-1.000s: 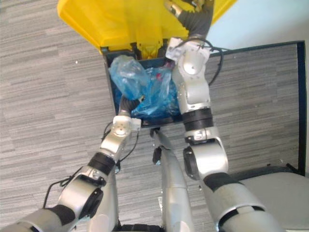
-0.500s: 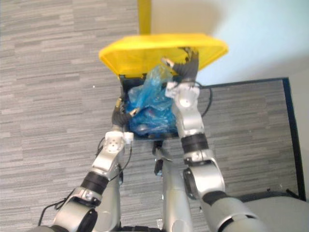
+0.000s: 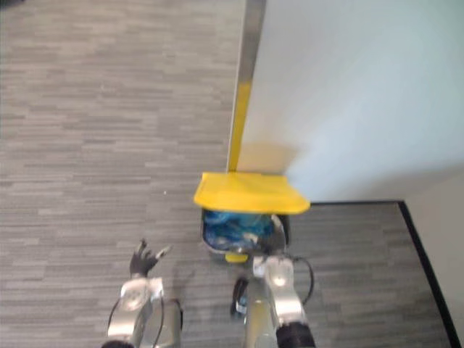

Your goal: Gather rubbish on tea table into small bin, then transfer packed bag to large trash can.

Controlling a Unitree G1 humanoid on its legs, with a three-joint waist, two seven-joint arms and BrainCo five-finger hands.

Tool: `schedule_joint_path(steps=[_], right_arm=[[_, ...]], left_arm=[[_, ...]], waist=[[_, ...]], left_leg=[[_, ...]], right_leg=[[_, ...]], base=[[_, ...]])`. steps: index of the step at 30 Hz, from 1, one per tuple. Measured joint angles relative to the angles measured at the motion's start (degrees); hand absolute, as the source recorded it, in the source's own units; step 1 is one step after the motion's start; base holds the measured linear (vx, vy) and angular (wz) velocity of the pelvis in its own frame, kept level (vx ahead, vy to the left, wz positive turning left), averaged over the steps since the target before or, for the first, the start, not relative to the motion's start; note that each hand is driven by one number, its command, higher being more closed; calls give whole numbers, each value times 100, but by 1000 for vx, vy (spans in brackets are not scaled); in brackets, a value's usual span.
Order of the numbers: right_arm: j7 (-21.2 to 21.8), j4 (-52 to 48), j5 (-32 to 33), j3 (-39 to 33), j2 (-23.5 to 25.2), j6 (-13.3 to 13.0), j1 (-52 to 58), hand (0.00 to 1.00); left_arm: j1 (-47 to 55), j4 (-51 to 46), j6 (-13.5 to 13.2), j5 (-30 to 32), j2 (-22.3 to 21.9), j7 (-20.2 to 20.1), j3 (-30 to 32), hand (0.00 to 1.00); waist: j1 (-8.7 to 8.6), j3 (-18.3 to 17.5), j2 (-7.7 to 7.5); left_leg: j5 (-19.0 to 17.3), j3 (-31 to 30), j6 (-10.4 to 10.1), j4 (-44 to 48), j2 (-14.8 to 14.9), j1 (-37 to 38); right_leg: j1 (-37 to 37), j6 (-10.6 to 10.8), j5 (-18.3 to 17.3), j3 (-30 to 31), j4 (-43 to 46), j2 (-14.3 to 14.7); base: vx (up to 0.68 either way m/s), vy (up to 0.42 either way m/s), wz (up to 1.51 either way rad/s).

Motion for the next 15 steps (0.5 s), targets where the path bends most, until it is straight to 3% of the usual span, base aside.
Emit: schedule_joint_path(steps=[1, 2, 3, 4, 6, 8, 15], right_arm=[[-36, 353, 3, -335, 111, -31, 198, 0], [-48, 586, 3, -446, 154, -39, 341, 0], [-44, 1120, 4, -699, 147, -8, 516, 0], [-96, 1427, 16, -931, 139, 63, 556, 0], [-206, 1791, 124, -1240, 151, 66, 672, 0], [-256, 1980, 137, -1315, 163, 69, 652, 0], [-254, 2392, 512, -1421, 172, 92, 475, 0]], left_arm=[[44, 277, 40, 2, -5, -55, 148, 0], [45, 375, 43, 3, 14, -57, 185, 0], [-30, 631, 51, 36, 67, -73, 284, 0], [-61, 837, 92, 57, 25, -77, 349, 0], [-82, 1098, 110, 113, 2, -80, 392, 0], [-198, 1287, 108, 140, -3, -82, 442, 0], [-176, 1630, 94, 223, -1, -37, 716, 0]], waist=[[-79, -62, -85], [-96, -139, -230], [-84, -200, -354], [-99, -301, -263], [-128, -510, -223], [-126, -582, -218], [-97, -760, -225]], left_leg=[[201, 112, -258, -406, 12, 271], [205, 119, -251, -446, -110, 332], [214, 123, -277, -466, -212, 375], [245, 77, -301, -483, -148, 366], [328, 143, -295, -610, -100, 402], [405, 209, -373, -725, -91, 481], [525, 690, -246, -944, -234, 609]], right_leg=[[112, -216, -360, 72, 1159, -318], [304, -9, -646, 219, 1040, -423], [605, -70, -934, 307, 528, -402], [719, -51, -853, 148, 326, -368], [793, -72, -699, 154, 47, -294], [923, -25, -549, 152, -186, -287], [1063, 175, -12, 514, -857, -389]], base=[[63, -60, -30], [56, -62, 0], [25, -53, 17], [34, -39, 6], [14, 11, -4], [-8, 67, -4], [-4, 111, -24]])
